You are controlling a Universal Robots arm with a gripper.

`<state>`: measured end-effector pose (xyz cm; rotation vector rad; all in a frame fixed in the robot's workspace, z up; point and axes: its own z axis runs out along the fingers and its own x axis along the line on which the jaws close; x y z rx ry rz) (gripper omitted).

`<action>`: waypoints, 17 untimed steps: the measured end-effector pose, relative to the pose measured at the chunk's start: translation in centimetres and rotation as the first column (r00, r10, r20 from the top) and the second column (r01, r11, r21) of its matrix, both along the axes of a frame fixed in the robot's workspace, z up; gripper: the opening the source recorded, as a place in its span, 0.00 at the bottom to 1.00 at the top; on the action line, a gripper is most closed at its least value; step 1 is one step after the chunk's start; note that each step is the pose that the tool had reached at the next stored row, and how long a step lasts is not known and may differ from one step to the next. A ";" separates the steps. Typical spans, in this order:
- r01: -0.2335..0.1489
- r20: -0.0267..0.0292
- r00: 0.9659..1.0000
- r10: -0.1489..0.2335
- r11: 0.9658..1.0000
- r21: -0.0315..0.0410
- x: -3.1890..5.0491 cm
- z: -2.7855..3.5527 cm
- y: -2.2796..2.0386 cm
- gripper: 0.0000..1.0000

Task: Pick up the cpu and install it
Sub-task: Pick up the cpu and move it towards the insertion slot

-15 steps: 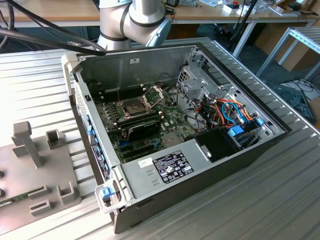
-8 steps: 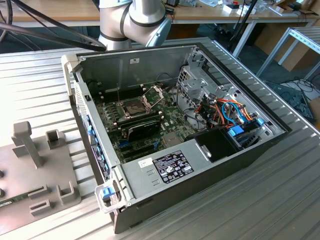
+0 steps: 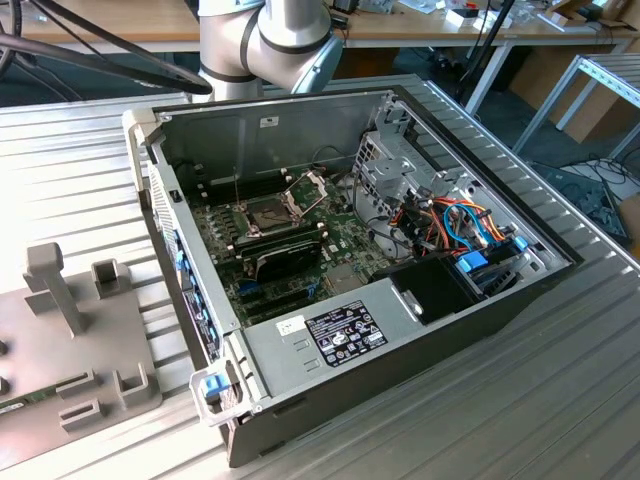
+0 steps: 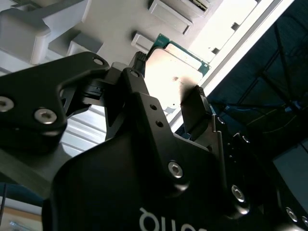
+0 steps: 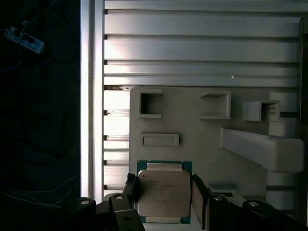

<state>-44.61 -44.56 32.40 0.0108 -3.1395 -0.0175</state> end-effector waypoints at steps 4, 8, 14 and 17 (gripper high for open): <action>0.000 0.000 1.000 0.000 1.000 0.000 0.00 0.36 0.00 0.55; 0.000 0.000 1.000 0.000 1.000 0.000 0.00 0.55 0.00 0.55; 0.000 0.000 1.000 0.000 1.000 0.000 0.00 0.89 0.00 0.55; 0.000 0.000 1.000 0.000 1.000 0.000 0.00 1.00 0.00 0.55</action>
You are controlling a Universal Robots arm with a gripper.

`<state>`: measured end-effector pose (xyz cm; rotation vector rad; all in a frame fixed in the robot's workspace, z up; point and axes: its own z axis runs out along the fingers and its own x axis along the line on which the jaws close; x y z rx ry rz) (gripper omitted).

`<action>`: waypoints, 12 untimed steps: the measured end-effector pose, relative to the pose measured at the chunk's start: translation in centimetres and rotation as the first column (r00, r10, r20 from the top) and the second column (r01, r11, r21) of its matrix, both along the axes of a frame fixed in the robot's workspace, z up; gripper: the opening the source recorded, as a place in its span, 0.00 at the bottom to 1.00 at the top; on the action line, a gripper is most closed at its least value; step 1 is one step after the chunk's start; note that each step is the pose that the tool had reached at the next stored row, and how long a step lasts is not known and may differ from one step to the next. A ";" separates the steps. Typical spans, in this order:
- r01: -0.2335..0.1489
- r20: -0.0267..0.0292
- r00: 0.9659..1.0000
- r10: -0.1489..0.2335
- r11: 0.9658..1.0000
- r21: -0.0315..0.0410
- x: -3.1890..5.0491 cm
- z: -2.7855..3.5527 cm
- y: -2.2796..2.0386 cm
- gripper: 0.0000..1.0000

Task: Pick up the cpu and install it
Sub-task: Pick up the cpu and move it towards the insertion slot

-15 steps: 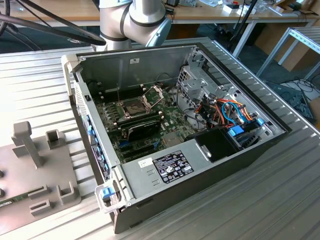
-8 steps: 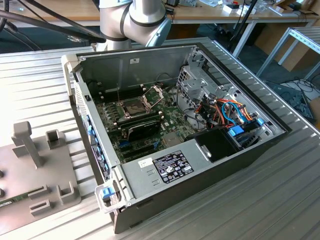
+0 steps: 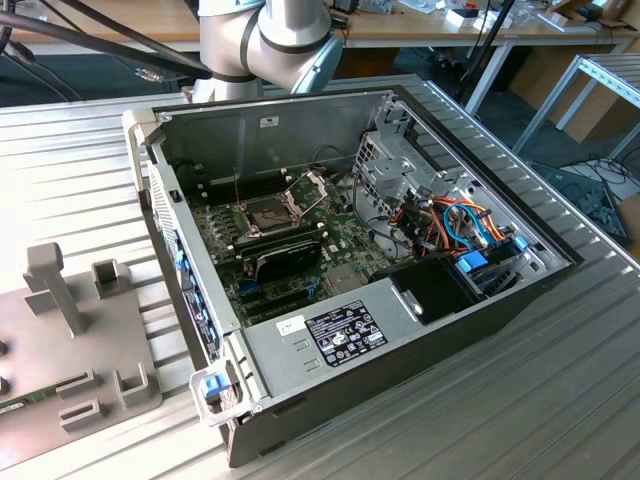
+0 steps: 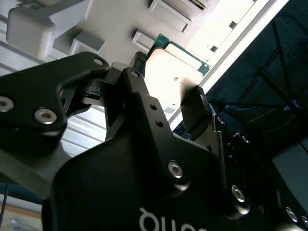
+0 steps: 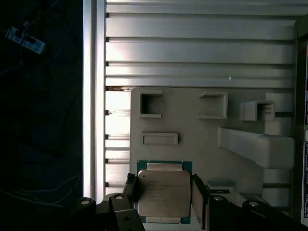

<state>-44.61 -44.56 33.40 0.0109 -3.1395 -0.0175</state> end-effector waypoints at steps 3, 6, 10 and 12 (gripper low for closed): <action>0.000 0.000 1.000 0.000 1.000 0.000 0.00 0.10 0.00 0.55; 0.000 0.000 1.000 0.000 1.000 0.000 0.00 0.17 0.00 0.55; 0.000 0.000 1.000 0.000 1.000 0.000 0.00 0.27 0.00 0.55; 0.000 0.000 1.000 0.000 1.000 0.000 0.00 0.33 0.00 0.55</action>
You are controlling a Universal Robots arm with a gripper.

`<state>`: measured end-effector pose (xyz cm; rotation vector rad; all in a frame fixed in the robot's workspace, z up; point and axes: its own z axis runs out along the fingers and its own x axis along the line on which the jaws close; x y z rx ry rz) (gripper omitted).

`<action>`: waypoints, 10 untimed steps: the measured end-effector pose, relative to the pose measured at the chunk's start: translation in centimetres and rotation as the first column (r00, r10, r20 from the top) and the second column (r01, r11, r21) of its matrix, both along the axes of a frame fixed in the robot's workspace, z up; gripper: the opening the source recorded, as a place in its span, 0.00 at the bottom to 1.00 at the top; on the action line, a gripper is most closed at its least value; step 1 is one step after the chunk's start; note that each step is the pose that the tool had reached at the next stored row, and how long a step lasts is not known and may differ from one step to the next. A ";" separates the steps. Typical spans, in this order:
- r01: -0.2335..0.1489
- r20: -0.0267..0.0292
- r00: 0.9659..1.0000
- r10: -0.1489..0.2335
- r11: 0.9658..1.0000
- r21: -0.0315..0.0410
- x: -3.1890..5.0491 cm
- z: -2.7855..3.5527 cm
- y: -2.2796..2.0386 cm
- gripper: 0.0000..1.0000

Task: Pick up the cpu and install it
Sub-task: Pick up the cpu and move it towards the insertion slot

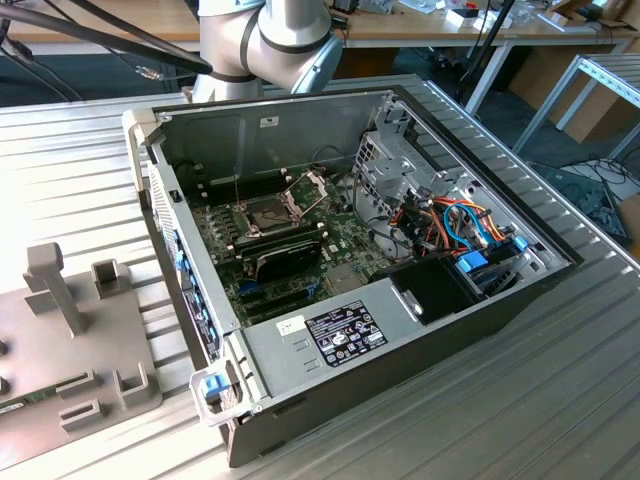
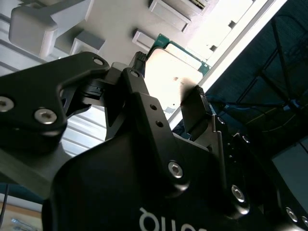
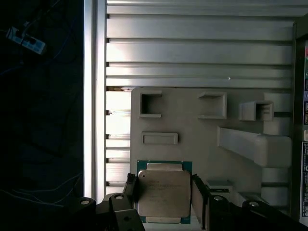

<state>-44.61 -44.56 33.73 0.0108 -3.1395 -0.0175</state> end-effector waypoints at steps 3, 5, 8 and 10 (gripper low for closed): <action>0.000 0.000 1.000 0.000 1.000 0.000 0.00 0.08 0.00 0.55; 0.000 0.000 1.000 0.000 1.000 0.000 0.00 0.13 0.00 0.55; 0.000 0.000 1.000 0.000 1.000 0.000 0.00 0.19 0.00 0.55; 0.000 0.000 1.000 0.000 1.000 0.000 0.00 0.25 0.00 0.55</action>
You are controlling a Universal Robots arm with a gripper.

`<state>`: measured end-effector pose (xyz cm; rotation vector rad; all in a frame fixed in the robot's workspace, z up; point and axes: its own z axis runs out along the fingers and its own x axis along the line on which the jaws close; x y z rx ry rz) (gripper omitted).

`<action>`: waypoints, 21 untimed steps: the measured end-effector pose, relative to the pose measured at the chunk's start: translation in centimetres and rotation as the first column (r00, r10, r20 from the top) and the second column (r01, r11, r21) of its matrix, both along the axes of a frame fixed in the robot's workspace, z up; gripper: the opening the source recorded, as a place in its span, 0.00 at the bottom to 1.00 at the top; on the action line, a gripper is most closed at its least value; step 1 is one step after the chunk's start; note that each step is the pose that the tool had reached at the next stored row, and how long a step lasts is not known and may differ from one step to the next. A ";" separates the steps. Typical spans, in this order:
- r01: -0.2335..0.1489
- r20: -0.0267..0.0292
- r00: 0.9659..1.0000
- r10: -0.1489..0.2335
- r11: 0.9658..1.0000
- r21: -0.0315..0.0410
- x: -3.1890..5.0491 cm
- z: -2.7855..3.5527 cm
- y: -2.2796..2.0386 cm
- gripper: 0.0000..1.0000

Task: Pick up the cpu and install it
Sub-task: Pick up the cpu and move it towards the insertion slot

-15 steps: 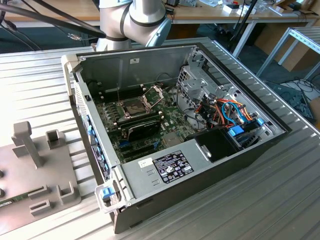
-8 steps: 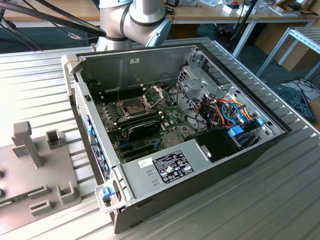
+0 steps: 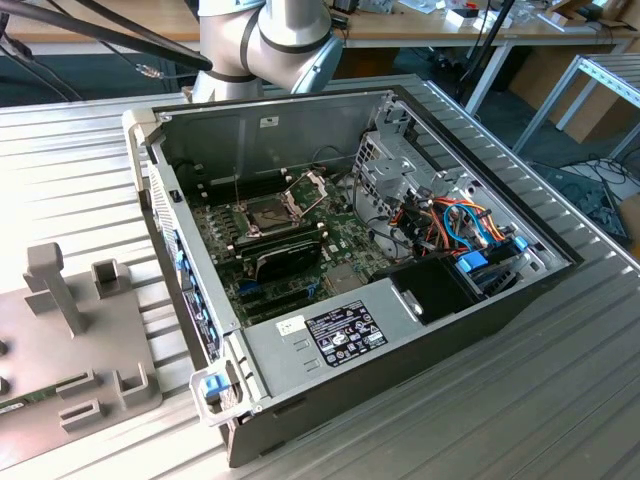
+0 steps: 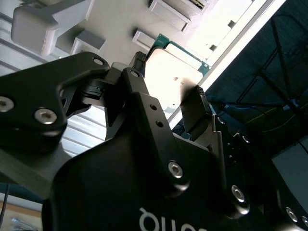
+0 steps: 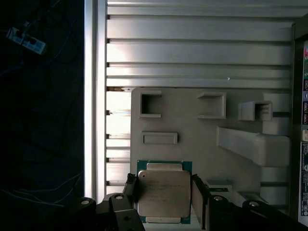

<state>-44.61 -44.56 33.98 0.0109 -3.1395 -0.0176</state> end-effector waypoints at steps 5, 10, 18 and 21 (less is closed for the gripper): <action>0.000 0.000 1.000 0.000 1.000 0.000 0.00 0.15 0.00 0.55; 0.000 0.000 1.000 0.000 1.000 0.000 0.00 0.34 0.00 0.55; 0.000 0.000 1.000 0.000 1.000 0.000 0.00 0.85 0.00 0.55; 0.000 0.000 1.000 0.000 1.000 0.000 0.00 1.21 0.00 0.55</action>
